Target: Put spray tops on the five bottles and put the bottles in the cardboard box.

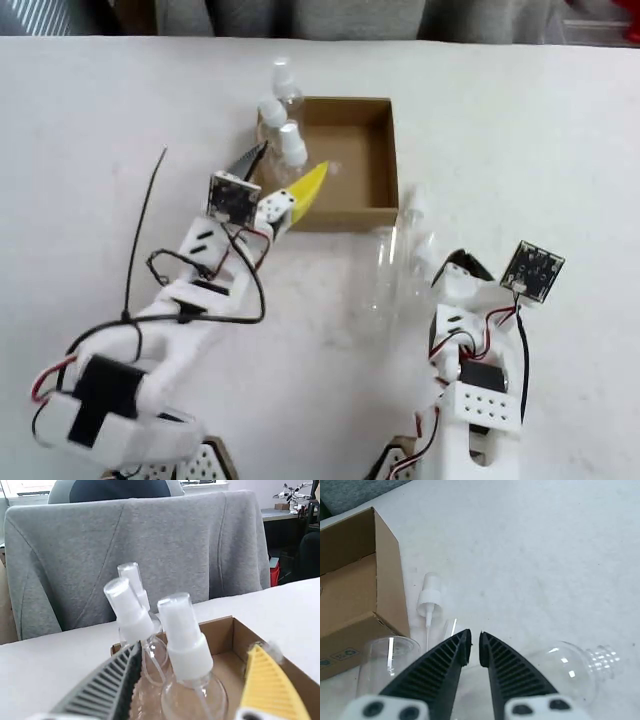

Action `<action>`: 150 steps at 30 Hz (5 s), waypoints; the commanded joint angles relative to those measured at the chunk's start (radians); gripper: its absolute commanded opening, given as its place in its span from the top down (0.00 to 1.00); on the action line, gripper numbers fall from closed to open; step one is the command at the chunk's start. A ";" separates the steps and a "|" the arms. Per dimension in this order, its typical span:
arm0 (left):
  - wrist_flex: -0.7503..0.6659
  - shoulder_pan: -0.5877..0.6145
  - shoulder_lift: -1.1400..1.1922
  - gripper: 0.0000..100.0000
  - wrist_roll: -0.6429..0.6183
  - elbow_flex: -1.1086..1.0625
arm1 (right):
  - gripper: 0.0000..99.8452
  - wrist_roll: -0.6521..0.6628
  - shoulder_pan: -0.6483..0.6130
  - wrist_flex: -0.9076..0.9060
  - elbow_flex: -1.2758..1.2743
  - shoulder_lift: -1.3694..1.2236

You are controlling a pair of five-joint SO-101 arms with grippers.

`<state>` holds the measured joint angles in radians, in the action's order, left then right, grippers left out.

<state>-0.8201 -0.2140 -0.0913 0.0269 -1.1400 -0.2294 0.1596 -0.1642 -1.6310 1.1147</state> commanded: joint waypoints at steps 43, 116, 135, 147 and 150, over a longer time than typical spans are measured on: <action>1.676 0.269 -1.658 0.68 -0.011 0.005 | 0.98 0.115 0.004 -0.005 0.005 0.015; 1.699 0.311 -1.658 0.92 -0.011 -0.557 | 0.98 0.121 -0.239 -0.475 1.134 -1.191; 1.699 0.311 -1.658 0.92 -0.011 -0.557 | 0.98 0.127 -0.297 -0.616 0.965 -0.955; 1.699 0.314 -1.658 0.92 -0.011 -0.557 | 0.98 0.129 -0.213 -0.671 0.933 -0.868; 1.699 0.312 -1.658 0.92 -0.011 -0.557 | 0.98 0.129 -0.203 -0.705 0.931 -0.858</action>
<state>0.8753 0.0913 -1.7423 0.0038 -1.6985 -0.1036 -0.0583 -0.8378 -0.7043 0.2125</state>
